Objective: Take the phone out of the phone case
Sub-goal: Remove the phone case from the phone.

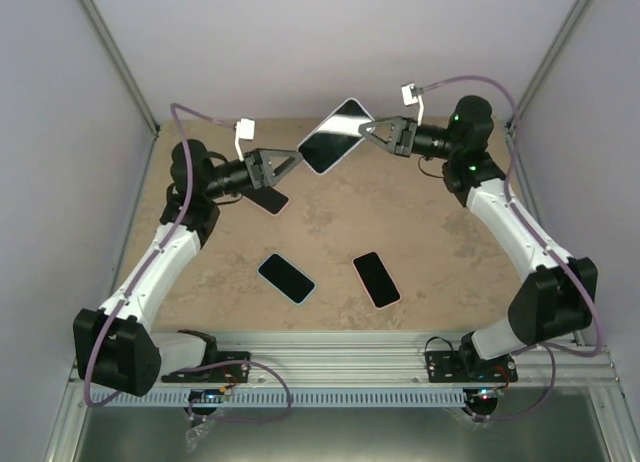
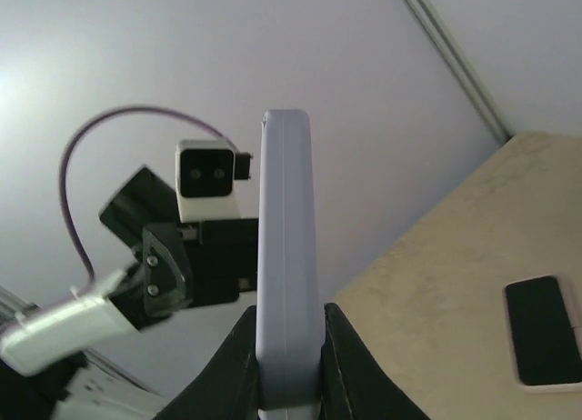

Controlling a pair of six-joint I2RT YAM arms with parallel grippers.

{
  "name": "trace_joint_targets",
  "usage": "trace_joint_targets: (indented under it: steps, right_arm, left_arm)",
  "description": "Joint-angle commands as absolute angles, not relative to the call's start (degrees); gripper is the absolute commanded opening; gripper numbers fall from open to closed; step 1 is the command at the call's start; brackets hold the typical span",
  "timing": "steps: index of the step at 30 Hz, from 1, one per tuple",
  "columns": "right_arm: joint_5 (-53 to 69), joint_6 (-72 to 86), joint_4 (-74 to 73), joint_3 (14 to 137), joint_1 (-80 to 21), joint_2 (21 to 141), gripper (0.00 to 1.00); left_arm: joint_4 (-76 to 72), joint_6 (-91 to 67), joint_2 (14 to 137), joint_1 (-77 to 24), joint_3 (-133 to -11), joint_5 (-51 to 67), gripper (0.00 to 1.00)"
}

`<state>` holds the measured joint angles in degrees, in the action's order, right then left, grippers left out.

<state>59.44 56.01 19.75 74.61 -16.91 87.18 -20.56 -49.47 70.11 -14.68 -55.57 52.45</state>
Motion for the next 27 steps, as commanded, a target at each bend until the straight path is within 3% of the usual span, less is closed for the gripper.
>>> trace_joint_targets:
  steps: [1,6,12,27]
  right_arm:
    - [63.9,28.1,-1.4,80.4,-16.3,82.5,0.01]
    - [70.4,13.2,-16.6,83.2,-16.3,82.9,0.0]
    - [72.8,5.6,-24.0,82.9,-16.9,82.7,0.01]
    - [72.6,-12.0,-41.4,83.4,-25.2,82.9,0.01]
  left_arm:
    - [-11.0,-31.5,68.5,-13.3,-60.0,68.4,0.7]
    - [10.1,-9.8,69.5,-13.3,-65.7,73.3,0.72]
    - [30.7,11.0,72.4,-15.5,-73.3,68.7,0.72]
    - [29.2,10.5,72.5,-24.7,-69.5,66.1,0.55]
